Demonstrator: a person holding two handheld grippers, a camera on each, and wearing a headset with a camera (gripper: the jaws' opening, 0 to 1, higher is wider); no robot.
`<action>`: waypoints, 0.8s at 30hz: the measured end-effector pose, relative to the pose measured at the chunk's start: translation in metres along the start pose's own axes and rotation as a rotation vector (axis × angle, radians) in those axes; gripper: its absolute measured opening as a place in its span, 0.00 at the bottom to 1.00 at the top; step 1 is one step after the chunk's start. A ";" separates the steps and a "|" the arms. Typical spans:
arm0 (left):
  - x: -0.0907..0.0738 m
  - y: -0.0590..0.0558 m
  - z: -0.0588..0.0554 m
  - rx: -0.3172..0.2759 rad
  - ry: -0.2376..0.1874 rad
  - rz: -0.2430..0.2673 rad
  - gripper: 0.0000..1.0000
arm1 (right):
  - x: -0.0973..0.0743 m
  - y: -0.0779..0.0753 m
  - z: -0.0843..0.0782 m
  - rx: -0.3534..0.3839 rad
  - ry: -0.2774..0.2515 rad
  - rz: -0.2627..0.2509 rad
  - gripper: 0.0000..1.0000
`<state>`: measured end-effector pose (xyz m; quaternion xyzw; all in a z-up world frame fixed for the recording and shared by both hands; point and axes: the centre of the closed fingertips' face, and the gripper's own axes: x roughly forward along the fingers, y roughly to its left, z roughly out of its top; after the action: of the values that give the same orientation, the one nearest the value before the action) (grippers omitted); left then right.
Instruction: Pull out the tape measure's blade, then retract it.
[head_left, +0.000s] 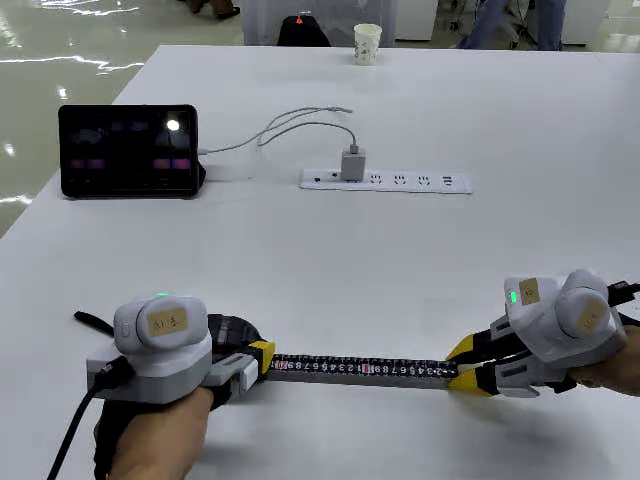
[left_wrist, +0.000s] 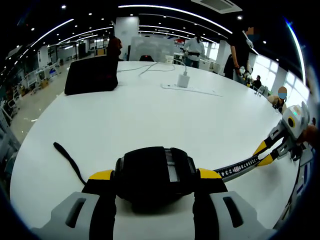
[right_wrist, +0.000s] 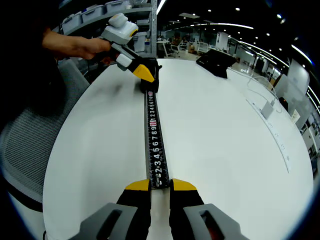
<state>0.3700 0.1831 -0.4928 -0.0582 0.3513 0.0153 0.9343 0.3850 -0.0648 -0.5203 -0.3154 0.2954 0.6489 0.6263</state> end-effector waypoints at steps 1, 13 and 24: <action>0.000 0.000 0.000 -0.001 0.000 -0.001 0.57 | 0.001 0.000 0.001 -0.001 -0.001 0.001 0.09; 0.000 0.000 0.000 -0.003 0.002 -0.006 0.57 | 0.010 0.002 0.013 -0.003 -0.013 0.010 0.09; 0.000 0.000 0.000 -0.008 0.002 -0.008 0.57 | 0.017 0.003 0.021 -0.002 -0.021 0.015 0.09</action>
<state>0.3694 0.1834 -0.4927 -0.0636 0.3520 0.0128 0.9338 0.3804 -0.0375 -0.5206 -0.3071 0.2905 0.6570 0.6243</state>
